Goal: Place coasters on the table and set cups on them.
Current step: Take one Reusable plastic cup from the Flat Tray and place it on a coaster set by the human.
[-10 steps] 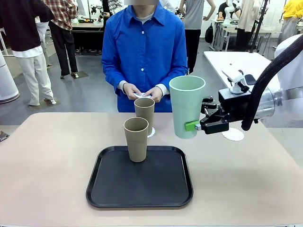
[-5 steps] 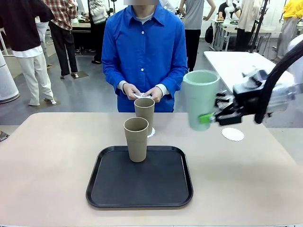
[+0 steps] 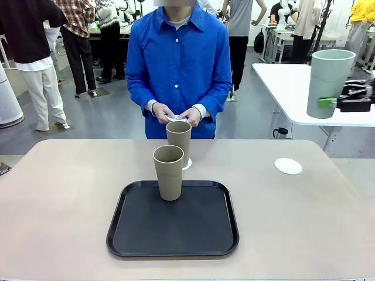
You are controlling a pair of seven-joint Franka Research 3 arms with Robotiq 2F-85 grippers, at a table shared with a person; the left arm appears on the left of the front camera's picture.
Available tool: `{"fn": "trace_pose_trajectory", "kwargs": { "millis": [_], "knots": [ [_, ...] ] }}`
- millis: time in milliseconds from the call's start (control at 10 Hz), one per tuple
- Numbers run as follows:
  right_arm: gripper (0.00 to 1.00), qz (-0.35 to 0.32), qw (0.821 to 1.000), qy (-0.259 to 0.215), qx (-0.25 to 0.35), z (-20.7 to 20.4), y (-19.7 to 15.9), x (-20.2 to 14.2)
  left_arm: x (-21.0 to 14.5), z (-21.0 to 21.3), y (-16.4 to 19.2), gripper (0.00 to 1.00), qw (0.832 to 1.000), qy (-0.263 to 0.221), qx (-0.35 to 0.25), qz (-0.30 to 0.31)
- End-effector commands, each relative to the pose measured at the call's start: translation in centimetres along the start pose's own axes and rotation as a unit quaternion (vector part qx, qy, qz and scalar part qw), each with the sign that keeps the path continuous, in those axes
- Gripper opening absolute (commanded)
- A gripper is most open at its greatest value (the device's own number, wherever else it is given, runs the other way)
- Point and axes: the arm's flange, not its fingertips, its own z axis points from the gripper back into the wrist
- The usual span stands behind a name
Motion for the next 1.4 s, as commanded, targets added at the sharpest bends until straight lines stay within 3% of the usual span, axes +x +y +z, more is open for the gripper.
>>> {"fn": "trace_pose_trajectory", "kwargs": {
  "millis": [0, 600, 700, 1300],
  "knots": [
    [0.81, -0.027, 0.999, -0.020, -0.019, -0.3, -1.1, -0.3, -0.1, 0.1, -0.3, 1.00, 1.000, 0.001, -0.002, -0.001],
    [0.81, -0.015, 1.000, -0.009, -0.016, 0.5, -0.9, -1.0, -0.1, 0.1, -0.3, 1.00, 1.000, 0.001, -0.002, -0.001],
    [0.81, 0.006, 0.998, -0.018, 0.056, -0.3, -2.8, -2.4, -0.1, 0.1, -0.3, 1.00, 1.000, 0.001, -0.002, -0.001],
    [0.81, 0.026, 0.988, -0.042, 0.147, -3.8, -12.3, -10.8, -0.1, 0.1, -0.3, 1.00, 1.000, 0.001, -0.002, -0.001]
  ]
}}
